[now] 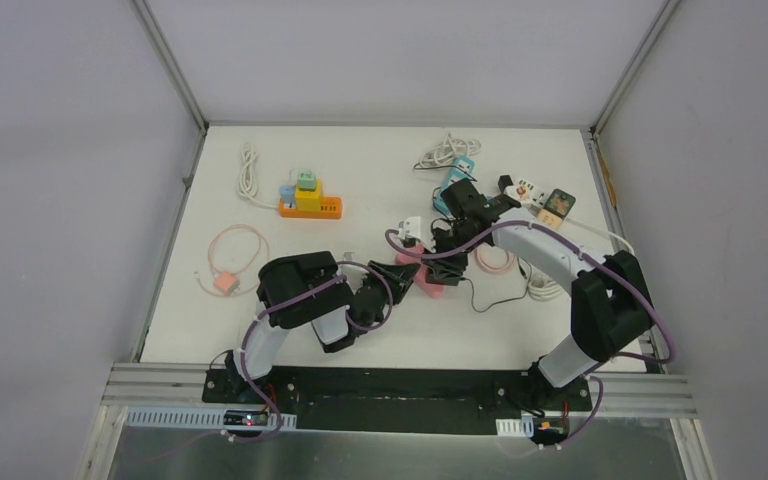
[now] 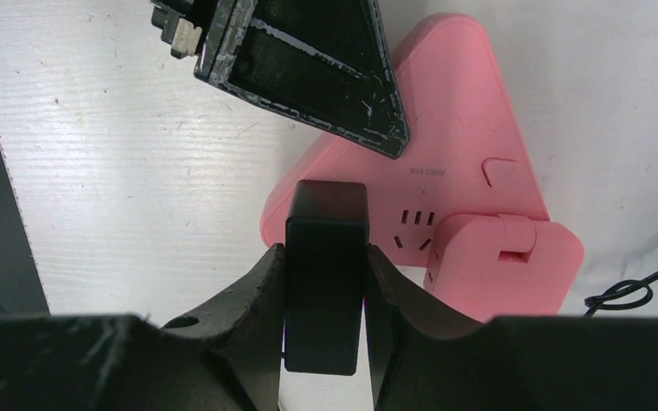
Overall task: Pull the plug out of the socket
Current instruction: Remove the plug from the socket.
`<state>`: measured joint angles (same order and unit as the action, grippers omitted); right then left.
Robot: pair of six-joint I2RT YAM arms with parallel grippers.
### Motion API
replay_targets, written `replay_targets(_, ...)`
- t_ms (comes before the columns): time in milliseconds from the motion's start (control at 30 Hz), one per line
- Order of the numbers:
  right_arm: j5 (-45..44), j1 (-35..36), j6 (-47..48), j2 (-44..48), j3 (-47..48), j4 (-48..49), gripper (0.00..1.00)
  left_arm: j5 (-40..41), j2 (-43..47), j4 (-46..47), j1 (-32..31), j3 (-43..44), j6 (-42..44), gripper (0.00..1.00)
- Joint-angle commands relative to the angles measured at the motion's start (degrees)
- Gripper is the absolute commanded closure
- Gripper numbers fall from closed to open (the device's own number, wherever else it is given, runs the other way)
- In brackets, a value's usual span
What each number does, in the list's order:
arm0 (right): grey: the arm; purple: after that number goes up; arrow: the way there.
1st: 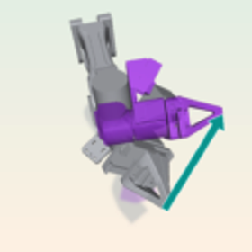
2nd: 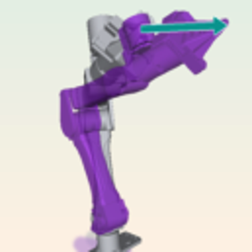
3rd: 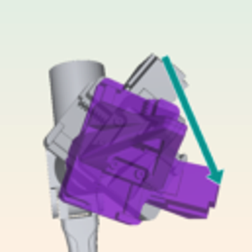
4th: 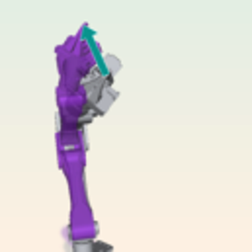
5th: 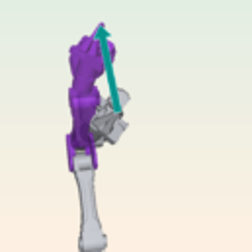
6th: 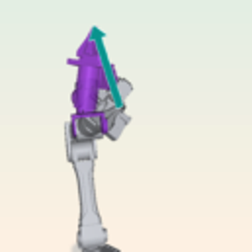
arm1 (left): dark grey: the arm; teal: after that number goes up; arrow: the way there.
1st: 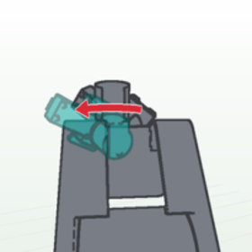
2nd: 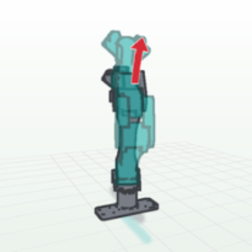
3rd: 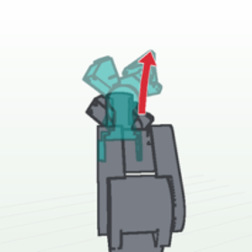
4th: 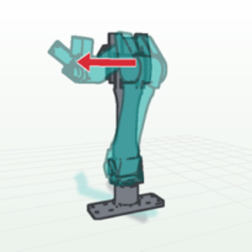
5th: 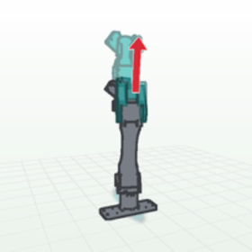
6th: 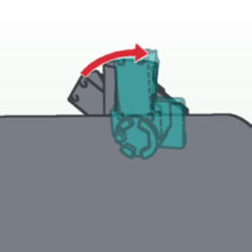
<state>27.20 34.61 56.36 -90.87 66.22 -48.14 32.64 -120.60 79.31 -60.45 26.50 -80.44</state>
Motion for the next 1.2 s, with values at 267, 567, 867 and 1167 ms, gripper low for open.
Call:
replay_targets(267,12.5,-1.5,-1.4,3.4,0.9,-3.9,1.0,1.5,-0.9,-9.4,0.5,-0.4,1.5,1.0)
replay_targets(567,9.2,0.2,-1.0,2.5,1.6,-4.2,1.0,1.9,-0.7,-9.4,0.6,-0.8,1.6,1.0)
replay_targets(867,10.6,2.6,-2.3,2.6,0.5,-2.6,1.0,1.3,-1.4,-9.3,0.5,-0.5,1.5,1.0)
replay_targets(1167,6.5,-1.3,-3.3,1.5,1.8,-3.1,1.0,2.1,-1.6,-9.5,0.5,-1.2,1.2,1.0)
